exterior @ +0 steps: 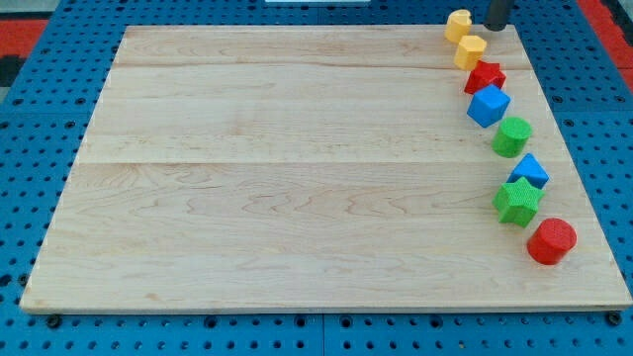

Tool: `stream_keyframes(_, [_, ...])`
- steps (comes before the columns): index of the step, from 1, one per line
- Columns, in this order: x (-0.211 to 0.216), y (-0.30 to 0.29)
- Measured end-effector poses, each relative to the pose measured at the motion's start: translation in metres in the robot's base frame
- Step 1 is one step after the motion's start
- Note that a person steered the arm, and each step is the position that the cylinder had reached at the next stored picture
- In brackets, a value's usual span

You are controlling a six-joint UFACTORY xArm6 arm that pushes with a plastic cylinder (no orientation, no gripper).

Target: Take the yellow heart to the center of the board

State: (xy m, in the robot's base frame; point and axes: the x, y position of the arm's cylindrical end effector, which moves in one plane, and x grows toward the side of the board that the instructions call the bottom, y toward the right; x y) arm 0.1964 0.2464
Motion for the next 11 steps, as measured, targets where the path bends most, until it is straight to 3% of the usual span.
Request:
stream_keyframes(1, [0.03,-0.053])
stream_keyframes(2, [0.03,-0.021])
stream_keyframes(3, [-0.005,-0.006])
stream_keyframes(5, [-0.005,-0.1])
stream_keyframes(6, [-0.004,-0.1])
stream_keyframes(7, [0.012,-0.147])
stream_keyframes(11, [-0.004,-0.15])
